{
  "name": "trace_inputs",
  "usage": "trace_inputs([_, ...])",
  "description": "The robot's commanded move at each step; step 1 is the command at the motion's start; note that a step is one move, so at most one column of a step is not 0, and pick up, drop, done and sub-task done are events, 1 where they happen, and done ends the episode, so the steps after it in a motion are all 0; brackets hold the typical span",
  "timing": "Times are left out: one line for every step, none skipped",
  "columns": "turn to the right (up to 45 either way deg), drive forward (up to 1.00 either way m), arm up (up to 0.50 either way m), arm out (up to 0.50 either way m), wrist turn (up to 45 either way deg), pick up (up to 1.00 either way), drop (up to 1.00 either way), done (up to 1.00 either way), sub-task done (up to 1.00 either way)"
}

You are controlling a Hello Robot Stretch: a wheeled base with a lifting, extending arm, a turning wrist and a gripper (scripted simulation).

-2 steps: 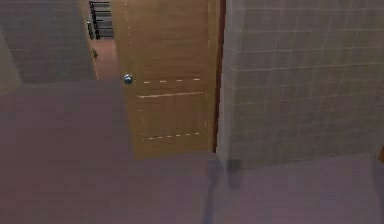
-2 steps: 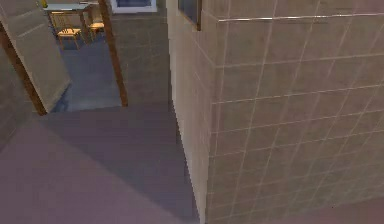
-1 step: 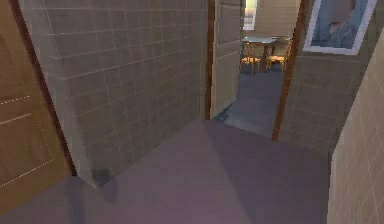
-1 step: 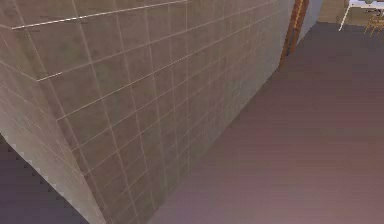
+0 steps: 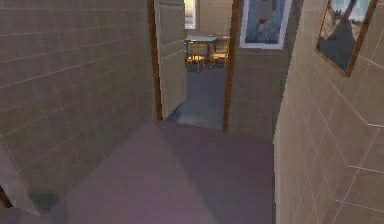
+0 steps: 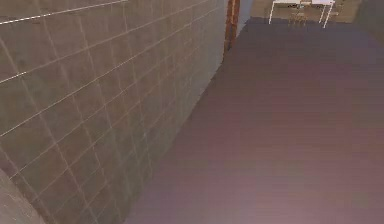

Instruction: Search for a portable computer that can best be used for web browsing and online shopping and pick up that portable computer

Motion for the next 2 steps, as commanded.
trace_inputs([0.0, 1.00, 0.00, 0.00, 0.0, 0.00, 0.00, 0.00, 0.00])
trace_inputs([0.0, 1.00, 0.00, 0.00, 0.0, 0.00, 0.00, 0.00, 0.00])
